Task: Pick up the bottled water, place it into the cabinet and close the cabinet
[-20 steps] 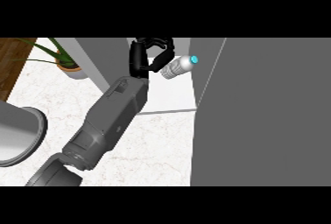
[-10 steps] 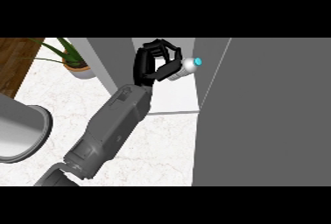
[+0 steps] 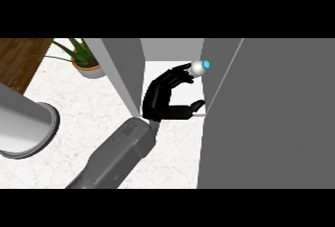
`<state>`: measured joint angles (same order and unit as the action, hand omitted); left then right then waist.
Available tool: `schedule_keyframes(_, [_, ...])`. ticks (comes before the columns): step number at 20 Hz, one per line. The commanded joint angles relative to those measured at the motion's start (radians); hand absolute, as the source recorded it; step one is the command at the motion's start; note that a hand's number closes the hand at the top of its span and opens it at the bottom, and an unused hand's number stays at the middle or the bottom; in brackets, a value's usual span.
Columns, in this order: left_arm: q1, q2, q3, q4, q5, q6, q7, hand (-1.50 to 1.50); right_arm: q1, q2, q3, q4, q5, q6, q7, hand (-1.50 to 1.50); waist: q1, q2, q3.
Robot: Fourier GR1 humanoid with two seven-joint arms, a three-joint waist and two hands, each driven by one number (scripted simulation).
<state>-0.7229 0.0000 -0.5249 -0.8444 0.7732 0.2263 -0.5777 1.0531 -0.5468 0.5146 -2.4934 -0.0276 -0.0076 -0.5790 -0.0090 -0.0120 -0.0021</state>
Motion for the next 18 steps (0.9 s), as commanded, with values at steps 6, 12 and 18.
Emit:
schedule_keyframes(6, [0.388, 0.122, -0.128, -0.410, -0.030, 0.038, 0.029, -1.50, 0.086, -0.043, 0.040, -0.175, 0.080, -0.054, 0.040, -1.50, 0.031, -0.006, 0.000])
schedule_keyframes(12, [0.669, 0.314, -0.134, -0.654, -0.025, 0.018, -0.024, -1.50, 0.057, -0.099, 0.054, -0.130, 0.116, -0.042, 0.030, -1.50, 0.047, -0.002, 0.000])
schedule_keyframes(18, [0.811, 0.446, -0.140, -0.752, -0.036, -0.085, -0.094, -1.50, -0.044, -0.283, 0.040, -0.154, 0.213, 0.069, 0.040, 1.50, 0.060, -0.003, -0.004])
